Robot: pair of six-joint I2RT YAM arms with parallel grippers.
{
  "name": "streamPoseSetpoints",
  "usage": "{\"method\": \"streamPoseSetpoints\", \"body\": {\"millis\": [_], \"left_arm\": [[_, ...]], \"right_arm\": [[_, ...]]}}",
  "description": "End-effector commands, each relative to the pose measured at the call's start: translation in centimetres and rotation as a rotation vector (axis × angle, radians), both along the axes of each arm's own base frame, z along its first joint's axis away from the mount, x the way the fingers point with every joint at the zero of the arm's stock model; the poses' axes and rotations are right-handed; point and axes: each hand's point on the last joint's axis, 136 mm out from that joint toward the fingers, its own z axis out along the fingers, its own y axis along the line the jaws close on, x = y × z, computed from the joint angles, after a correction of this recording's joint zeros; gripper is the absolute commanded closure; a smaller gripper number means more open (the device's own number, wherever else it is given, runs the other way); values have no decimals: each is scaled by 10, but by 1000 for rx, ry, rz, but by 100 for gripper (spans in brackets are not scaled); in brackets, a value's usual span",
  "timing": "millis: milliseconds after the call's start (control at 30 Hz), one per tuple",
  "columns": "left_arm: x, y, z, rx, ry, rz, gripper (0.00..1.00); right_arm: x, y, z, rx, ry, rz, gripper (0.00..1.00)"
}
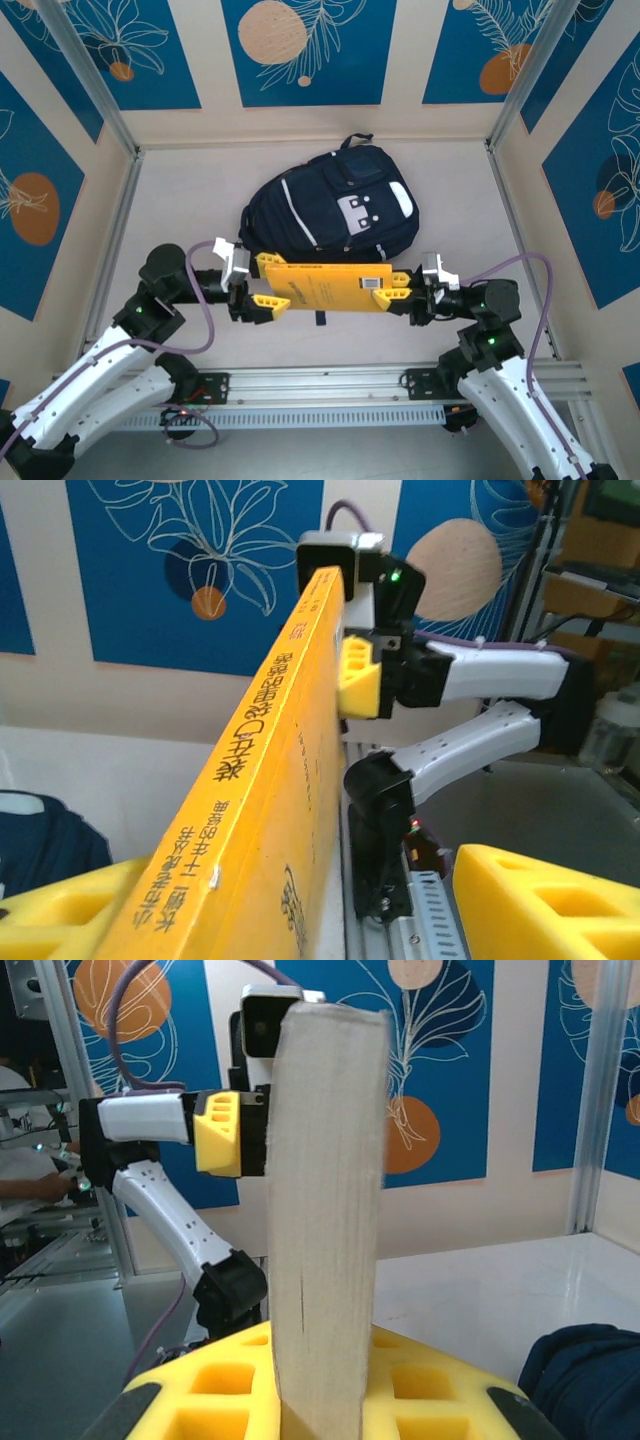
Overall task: Pack the student bag
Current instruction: Rotate the book.
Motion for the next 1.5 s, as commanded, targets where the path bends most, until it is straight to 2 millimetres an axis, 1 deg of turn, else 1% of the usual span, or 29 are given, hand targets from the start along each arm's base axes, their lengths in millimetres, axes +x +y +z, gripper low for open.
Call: {"method": "streamPoseSetpoints", "body": {"millis": [0,67,100,233,333,433,567,667,867,933,1067,1100,1167,1300,1367,1467], "left_arm": [[-11,0,14,-52,-16,-77,43],[-9,-2,14,-54,4,-83,49],[-7,-4,14,-59,19,-84,50],[1,-10,12,-72,55,-81,51],[7,-14,5,-71,80,-74,51],[9,-16,2,-72,95,-77,51],[8,-15,-1,-67,98,-83,57],[8,-16,-4,-58,104,-85,66],[5,-18,-5,-48,105,-120,94],[4,-18,-6,-47,104,-122,100],[5,-16,-7,-44,95,-103,100],[7,-16,-7,-41,95,-90,92],[7,-15,-9,-36,90,-80,80],[7,-15,-12,-23,102,-80,63],[6,-16,-13,-20,111,-87,59],[8,-17,-15,-16,119,-87,58]], "right_arm": [[7,-9,28,137,-35,-85,100],[12,-11,26,160,-18,-106,100],[14,-12,26,171,-10,-113,100],[18,-14,24,199,9,-129,100],[19,-15,26,206,8,-137,100],[20,-16,28,208,2,-147,100],[22,-16,28,206,4,-159,100],[23,-15,26,198,10,-158,100],[29,-15,21,194,31,-180,100],[31,-16,22,197,31,-189,100],[32,-16,23,186,34,-200,100],[32,-16,23,186,35,-202,100],[31,-16,24,188,33,-196,100],[31,-17,27,193,30,-205,100],[32,-18,28,196,29,-210,100],[32,-18,30,194,26,-211,100]]}}
